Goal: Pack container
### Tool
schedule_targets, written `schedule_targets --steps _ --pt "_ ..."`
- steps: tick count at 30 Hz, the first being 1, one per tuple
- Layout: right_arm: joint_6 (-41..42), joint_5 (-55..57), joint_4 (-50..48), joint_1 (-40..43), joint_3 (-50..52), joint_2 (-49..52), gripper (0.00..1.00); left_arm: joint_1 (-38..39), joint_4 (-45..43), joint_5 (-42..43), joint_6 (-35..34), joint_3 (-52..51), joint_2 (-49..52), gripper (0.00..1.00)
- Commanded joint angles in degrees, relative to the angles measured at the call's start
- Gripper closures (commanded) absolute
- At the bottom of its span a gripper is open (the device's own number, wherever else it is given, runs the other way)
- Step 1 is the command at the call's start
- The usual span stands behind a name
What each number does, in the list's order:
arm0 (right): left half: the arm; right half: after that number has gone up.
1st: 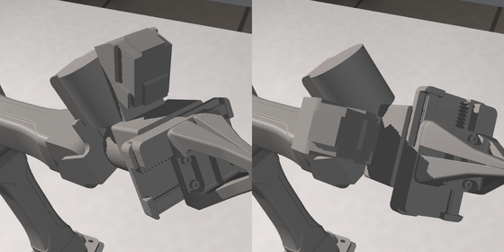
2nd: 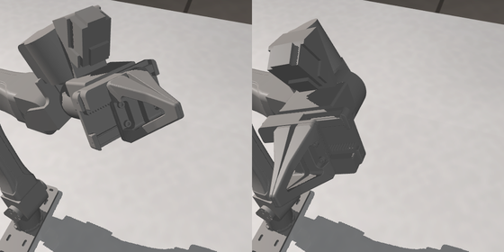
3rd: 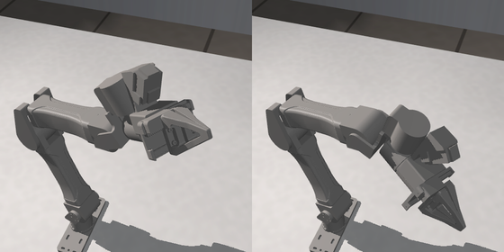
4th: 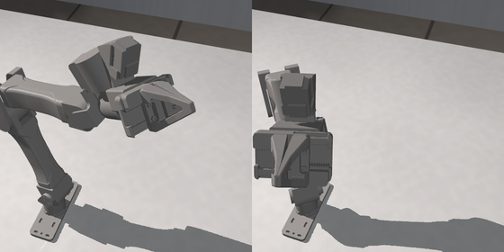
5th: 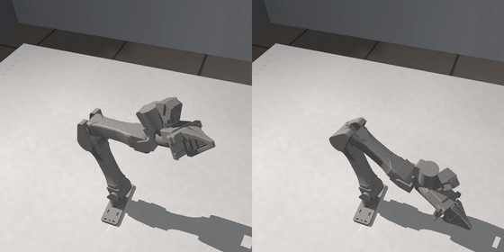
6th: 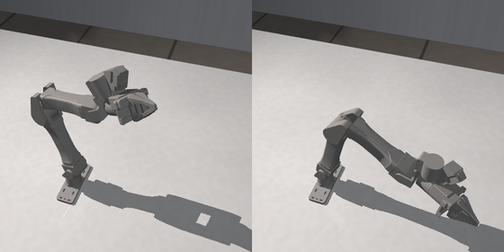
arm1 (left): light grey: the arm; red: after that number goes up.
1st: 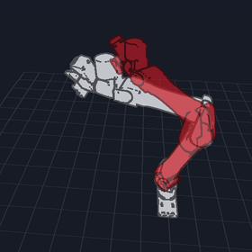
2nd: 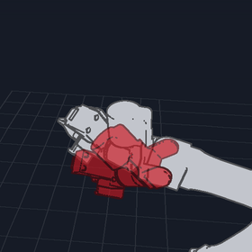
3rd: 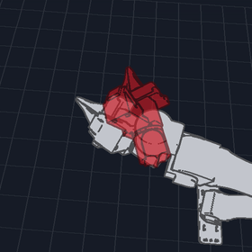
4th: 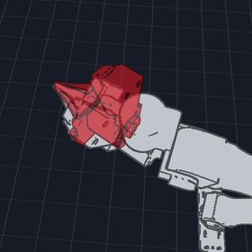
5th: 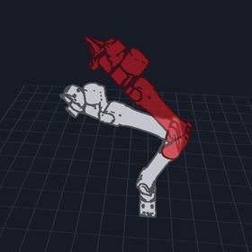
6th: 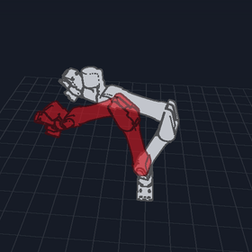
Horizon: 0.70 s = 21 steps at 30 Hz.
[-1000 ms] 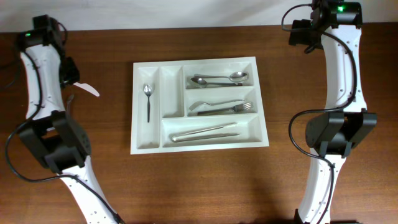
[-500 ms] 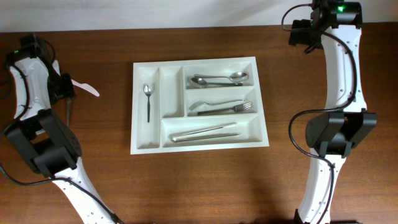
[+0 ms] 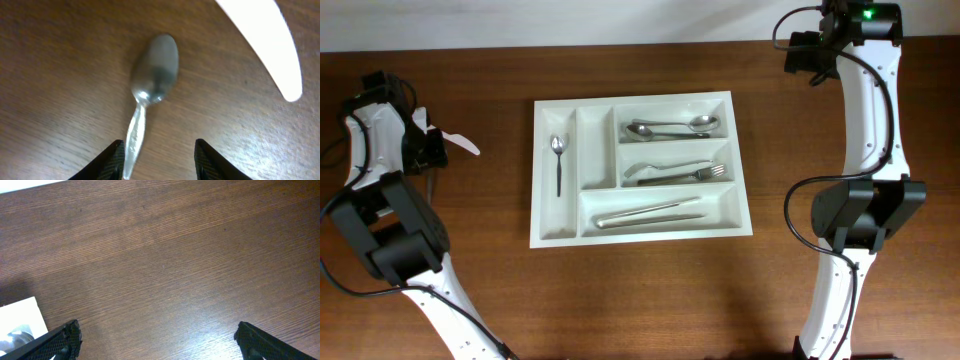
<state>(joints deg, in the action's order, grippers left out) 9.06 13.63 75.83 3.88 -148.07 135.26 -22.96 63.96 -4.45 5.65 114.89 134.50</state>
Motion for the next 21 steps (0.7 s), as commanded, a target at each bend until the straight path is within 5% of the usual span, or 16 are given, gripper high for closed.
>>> schedule_targets --steps 1,21 --pt "0.9 0.09 -0.13 -0.09 -0.72 -0.87 0.01 -1.49 -1.53 1.79 2.36 -0.5 -0.09 0.53" --pt "0.9 0.09 -0.13 -0.09 -0.72 -0.87 0.01 -2.03 -5.44 5.79 4.33 -0.5 3.41 0.58"
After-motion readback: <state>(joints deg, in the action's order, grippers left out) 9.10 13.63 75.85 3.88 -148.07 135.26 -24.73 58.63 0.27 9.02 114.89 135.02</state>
